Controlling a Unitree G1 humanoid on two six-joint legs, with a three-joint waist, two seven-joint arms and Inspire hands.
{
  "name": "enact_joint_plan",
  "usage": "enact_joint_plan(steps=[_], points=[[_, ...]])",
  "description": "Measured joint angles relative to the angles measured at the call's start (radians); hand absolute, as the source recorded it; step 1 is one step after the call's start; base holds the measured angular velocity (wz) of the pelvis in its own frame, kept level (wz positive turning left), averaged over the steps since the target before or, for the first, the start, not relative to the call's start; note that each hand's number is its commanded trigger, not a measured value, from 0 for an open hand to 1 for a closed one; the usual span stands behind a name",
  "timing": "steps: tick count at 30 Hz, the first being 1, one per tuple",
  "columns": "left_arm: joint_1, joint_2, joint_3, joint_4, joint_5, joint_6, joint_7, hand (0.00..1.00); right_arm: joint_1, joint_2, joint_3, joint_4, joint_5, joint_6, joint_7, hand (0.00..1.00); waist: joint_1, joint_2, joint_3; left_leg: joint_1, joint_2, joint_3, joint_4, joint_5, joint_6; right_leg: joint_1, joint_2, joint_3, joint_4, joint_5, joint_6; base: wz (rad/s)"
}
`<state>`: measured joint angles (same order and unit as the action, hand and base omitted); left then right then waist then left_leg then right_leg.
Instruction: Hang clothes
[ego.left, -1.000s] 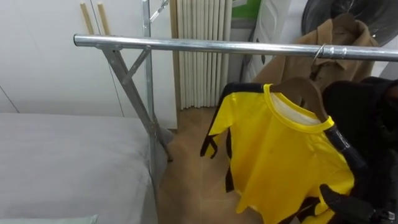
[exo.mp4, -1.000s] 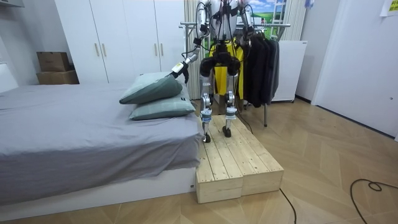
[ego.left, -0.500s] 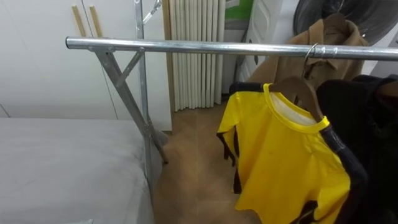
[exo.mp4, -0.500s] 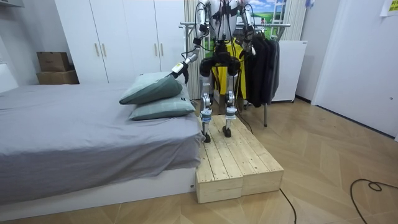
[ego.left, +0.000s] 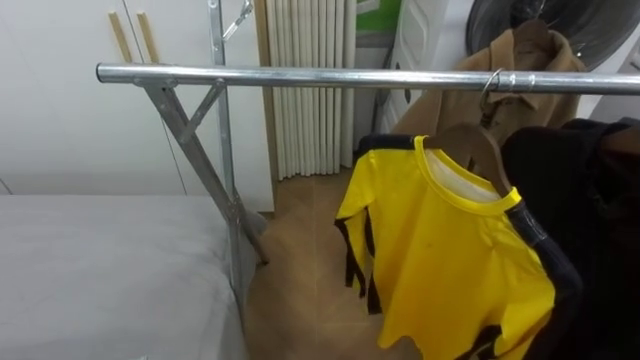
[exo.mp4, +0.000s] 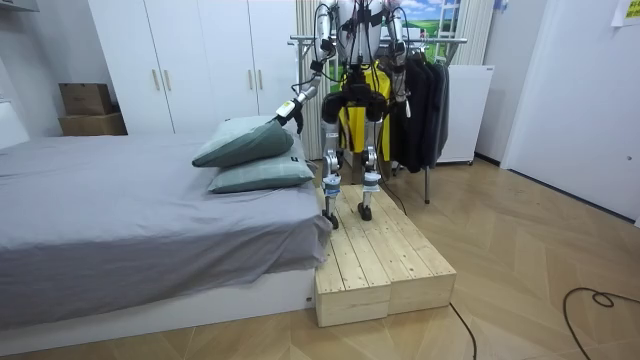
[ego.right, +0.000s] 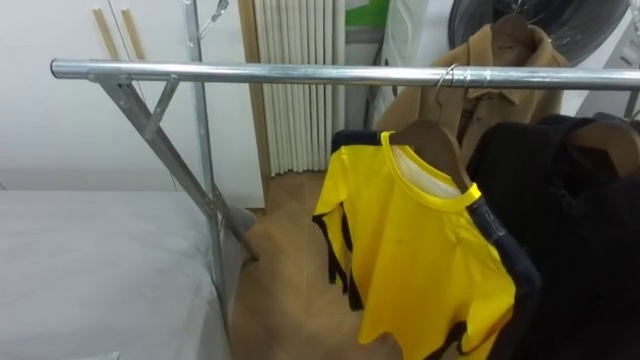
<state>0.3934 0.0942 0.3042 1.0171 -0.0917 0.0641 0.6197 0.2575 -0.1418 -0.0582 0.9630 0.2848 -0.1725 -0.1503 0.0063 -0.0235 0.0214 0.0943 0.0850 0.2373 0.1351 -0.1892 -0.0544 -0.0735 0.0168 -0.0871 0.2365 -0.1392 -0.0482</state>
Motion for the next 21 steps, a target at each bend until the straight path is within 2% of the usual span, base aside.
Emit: enact_joint_plan(steps=[12,18,21], points=[[-0.001,0.000,-0.004,0.007,-0.014,-0.001,-0.005,0.00,0.006,0.001,0.058,0.112,0.068,0.000,0.144,0.00,0.000,0.011,0.0009,0.005,0.001,0.003,0.000,0.000,0.000,0.003,0.001,0.002,0.000,0.000,-0.001,0.00],[-0.001,0.000,-0.004,0.028,-0.015,-0.009,-0.046,0.00,-0.004,-0.004,0.056,0.141,0.072,0.001,0.169,0.00,0.000,0.015,0.0013,0.004,0.001,0.002,0.000,0.000,0.000,0.007,0.001,0.002,-0.005,0.001,-0.001,0.00],[-0.003,0.000,-0.013,0.045,-0.017,-0.009,-0.064,0.00,-0.012,-0.008,0.056,0.168,0.073,0.003,0.175,0.00,0.000,0.020,0.0050,0.005,0.001,0.002,0.000,-0.001,0.001,0.015,0.001,0.000,-0.016,0.005,0.000,0.00]])
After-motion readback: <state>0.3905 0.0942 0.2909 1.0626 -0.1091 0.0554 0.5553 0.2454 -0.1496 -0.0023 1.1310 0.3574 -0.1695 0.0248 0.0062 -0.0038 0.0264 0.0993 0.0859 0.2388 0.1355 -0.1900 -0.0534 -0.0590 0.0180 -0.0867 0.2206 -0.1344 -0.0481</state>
